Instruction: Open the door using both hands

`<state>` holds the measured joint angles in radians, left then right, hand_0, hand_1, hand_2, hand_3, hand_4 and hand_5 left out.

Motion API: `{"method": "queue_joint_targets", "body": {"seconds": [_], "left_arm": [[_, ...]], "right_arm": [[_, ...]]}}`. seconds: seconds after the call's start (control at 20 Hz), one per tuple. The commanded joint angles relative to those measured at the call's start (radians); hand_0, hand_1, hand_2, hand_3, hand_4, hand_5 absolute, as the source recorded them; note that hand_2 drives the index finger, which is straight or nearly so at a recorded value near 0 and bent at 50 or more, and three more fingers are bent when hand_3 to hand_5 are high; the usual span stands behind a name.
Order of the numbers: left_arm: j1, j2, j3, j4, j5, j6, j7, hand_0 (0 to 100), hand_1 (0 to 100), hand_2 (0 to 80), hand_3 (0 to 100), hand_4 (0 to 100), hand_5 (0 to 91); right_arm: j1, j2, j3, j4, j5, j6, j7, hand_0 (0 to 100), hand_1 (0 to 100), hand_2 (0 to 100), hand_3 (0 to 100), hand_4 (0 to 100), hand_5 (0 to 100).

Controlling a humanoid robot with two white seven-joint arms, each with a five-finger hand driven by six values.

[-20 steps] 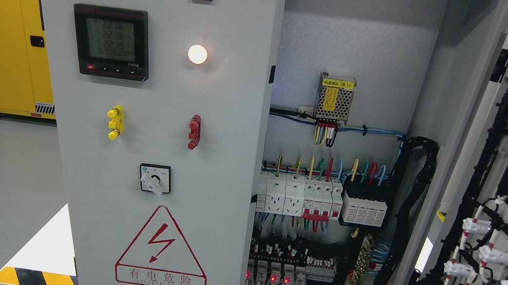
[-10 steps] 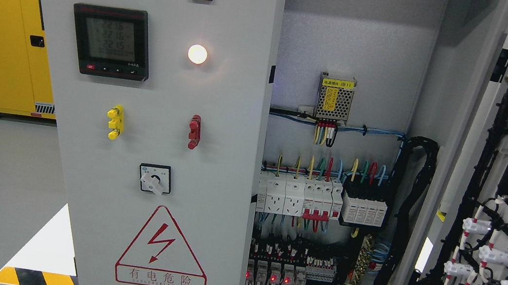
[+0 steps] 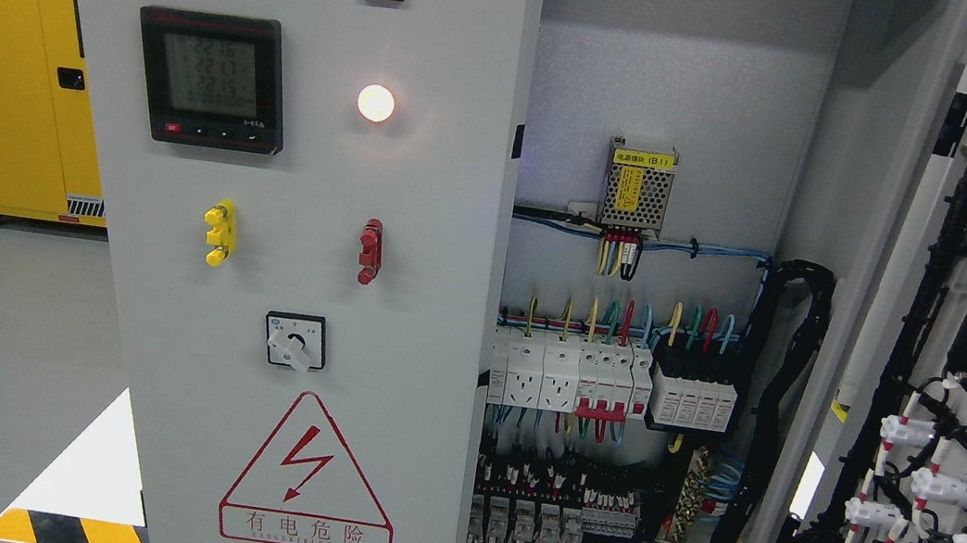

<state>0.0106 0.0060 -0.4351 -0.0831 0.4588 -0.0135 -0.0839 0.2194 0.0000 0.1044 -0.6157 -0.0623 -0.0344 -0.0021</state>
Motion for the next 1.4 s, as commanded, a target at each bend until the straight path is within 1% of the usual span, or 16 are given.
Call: {"method": "queue_joint_targets", "body": {"seconds": [0.0,0.15,0.3,0.4,0.5,0.55,0.7,0.8,0.9,0.95,1.05,1.15,1.35], "left_arm": [[0.016,-0.004,0.018,0.023,-0.002,-0.006,0.0,12,56,0.0,0,0,0.0],[-0.003,0.005,0.018,0.022,-0.002,-0.006,0.0,12,56,0.0,0,0,0.0],[-0.003,-0.004,0.019,0.022,0.0,-0.006,-0.002,12,56,0.0,0,0,0.0],[-0.004,-0.004,0.019,0.02,0.0,-0.006,-0.002,12,56,0.0,0,0,0.0],[-0.006,-0.001,0.019,0.02,0.001,-0.006,-0.002,12,56,0.0,0,0,0.0],[-0.007,0.002,0.019,0.02,0.001,-0.006,-0.002,12,56,0.0,0,0,0.0],[-0.014,0.006,0.019,0.022,0.001,-0.006,-0.002,12,56,0.0,0,0,0.0],[-0.014,0.005,0.019,0.02,0.001,-0.006,-0.002,12,56,0.0,0,0,0.0],[-0.018,-0.003,0.019,0.02,0.001,-0.006,-0.002,12,56,0.0,0,0,0.0],[-0.018,-0.004,0.019,0.02,0.001,-0.006,0.0,12,56,0.0,0,0,0.0],[-0.02,-0.004,0.019,0.02,0.001,-0.006,0.0,12,56,0.0,0,0,0.0],[-0.02,-0.003,0.019,0.023,0.001,-0.005,0.0,12,56,0.0,0,0,0.0],[-0.02,-0.004,0.019,0.022,0.0,-0.005,0.0,12,56,0.0,0,0,0.0]], "right_arm": [[0.091,-0.009,0.095,-0.813,-0.002,-0.007,0.001,0,50,4,0,0,0],[0.08,-0.017,0.124,-0.981,-0.001,-0.009,0.001,0,50,4,0,0,0],[0.048,-0.017,0.117,-1.088,0.002,-0.007,0.001,0,50,4,0,0,0],[0.038,-0.009,0.115,-1.16,0.006,-0.002,0.001,0,50,4,0,0,0],[0.014,-0.018,0.113,-1.226,0.006,-0.001,0.001,0,50,4,0,0,0],[-0.006,-0.023,0.107,-1.252,0.006,-0.001,0.001,0,50,4,0,0,0],[-0.04,-0.023,0.061,-1.328,0.006,0.004,0.001,0,50,4,0,0,0],[-0.063,-0.021,0.058,-1.363,0.006,-0.001,-0.001,0,50,4,0,0,0],[-0.063,-0.008,0.057,-1.412,0.006,-0.004,-0.001,0,50,4,0,0,0],[-0.061,0.005,0.057,-1.432,0.004,-0.006,-0.002,0,50,4,0,0,0],[-0.067,0.028,0.058,-1.443,0.004,-0.006,-0.004,0,50,4,0,0,0],[-0.081,0.041,0.064,-1.443,0.004,-0.002,-0.003,0,50,4,0,0,0],[-0.118,0.046,0.072,-1.443,0.006,0.001,-0.003,0,50,4,0,0,0]]}}
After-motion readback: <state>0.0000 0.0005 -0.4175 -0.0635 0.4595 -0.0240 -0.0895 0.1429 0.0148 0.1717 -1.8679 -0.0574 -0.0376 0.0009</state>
